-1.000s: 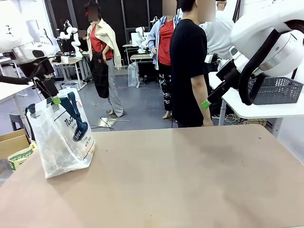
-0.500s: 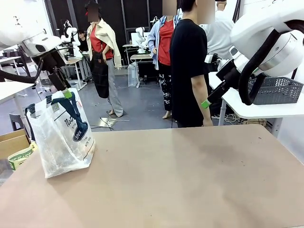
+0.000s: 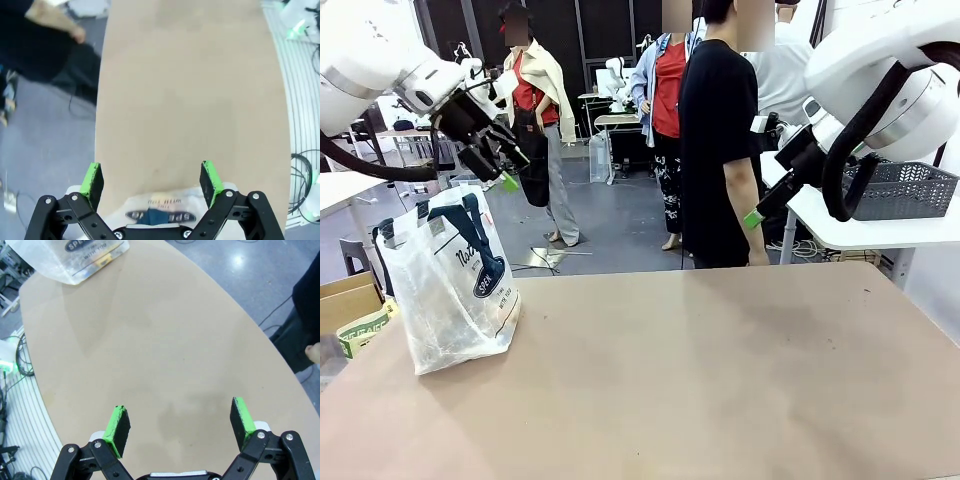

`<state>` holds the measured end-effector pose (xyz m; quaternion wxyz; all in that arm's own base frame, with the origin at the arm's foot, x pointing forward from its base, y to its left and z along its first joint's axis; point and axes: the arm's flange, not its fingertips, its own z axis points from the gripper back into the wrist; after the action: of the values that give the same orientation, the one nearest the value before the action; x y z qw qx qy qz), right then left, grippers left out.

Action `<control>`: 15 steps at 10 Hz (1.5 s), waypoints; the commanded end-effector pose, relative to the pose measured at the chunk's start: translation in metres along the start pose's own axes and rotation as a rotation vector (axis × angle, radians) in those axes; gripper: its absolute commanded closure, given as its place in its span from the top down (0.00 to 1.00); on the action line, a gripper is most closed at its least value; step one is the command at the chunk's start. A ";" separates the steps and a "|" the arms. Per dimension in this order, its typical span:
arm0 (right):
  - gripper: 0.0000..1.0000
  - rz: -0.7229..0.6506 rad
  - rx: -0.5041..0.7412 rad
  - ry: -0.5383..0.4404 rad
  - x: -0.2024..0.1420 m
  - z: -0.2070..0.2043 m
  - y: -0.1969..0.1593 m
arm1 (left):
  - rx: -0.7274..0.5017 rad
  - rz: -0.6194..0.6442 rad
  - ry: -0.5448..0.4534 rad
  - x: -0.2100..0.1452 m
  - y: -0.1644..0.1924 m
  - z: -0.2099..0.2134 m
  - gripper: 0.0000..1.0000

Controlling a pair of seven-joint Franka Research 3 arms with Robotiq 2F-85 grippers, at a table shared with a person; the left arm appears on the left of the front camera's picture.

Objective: Transfer purchased items from the store into the shopping bag.
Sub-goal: Move the Reusable shopping bag to the right side of the table.

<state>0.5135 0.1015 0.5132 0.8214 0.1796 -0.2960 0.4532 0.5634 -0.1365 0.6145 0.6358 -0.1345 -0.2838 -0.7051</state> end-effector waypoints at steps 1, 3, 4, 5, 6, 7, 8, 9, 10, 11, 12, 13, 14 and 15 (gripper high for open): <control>1.00 -0.010 0.006 0.013 0.002 0.002 -0.001 | -0.097 -0.001 -0.096 -0.014 -0.001 -0.004 1.00; 1.00 -0.010 0.006 0.013 0.002 0.002 -0.001 | -0.160 0.018 -0.105 -0.015 0.001 -0.016 1.00; 1.00 -0.010 0.006 0.013 0.002 0.002 -0.001 | -0.160 0.017 -0.090 -0.016 0.001 -0.019 1.00; 1.00 -0.010 0.006 0.013 0.002 0.002 -0.001 | -0.126 0.014 -0.092 -0.011 -0.006 -0.019 1.00; 1.00 -0.010 0.006 0.013 0.002 0.002 -0.001 | -0.126 0.014 -0.092 -0.011 -0.006 -0.019 1.00; 1.00 -0.010 0.006 0.013 0.002 0.002 -0.001 | -0.126 0.014 -0.092 -0.011 -0.006 -0.019 1.00; 1.00 -0.010 0.006 0.013 0.002 0.002 -0.001 | -0.126 0.014 -0.092 -0.011 -0.006 -0.019 1.00; 1.00 -0.010 0.006 0.013 0.002 0.002 -0.001 | -0.126 0.014 -0.092 -0.011 -0.006 -0.019 1.00; 1.00 -0.010 0.006 0.013 0.002 0.002 -0.001 | -0.126 0.014 -0.092 -0.011 -0.006 -0.019 1.00; 1.00 -0.010 0.006 0.013 0.002 0.002 -0.001 | -0.126 0.014 -0.092 -0.011 -0.006 -0.019 1.00; 1.00 -0.010 0.006 0.013 0.002 0.002 -0.001 | -0.126 0.014 -0.092 -0.011 -0.006 -0.019 1.00; 1.00 -0.010 0.006 0.013 0.002 0.002 -0.001 | -0.126 0.014 -0.092 -0.011 -0.006 -0.019 1.00; 1.00 -0.010 0.006 0.013 0.002 0.002 -0.001 | -0.126 0.014 -0.092 -0.011 -0.006 -0.019 1.00; 1.00 -0.010 0.006 0.013 0.002 0.002 -0.001 | -0.126 0.014 -0.092 -0.011 -0.006 -0.019 1.00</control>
<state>0.5136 0.1015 0.5132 0.8214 0.1796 -0.2960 0.4532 0.5624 -0.1393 0.5899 0.6161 -0.2139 -0.2624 -0.7112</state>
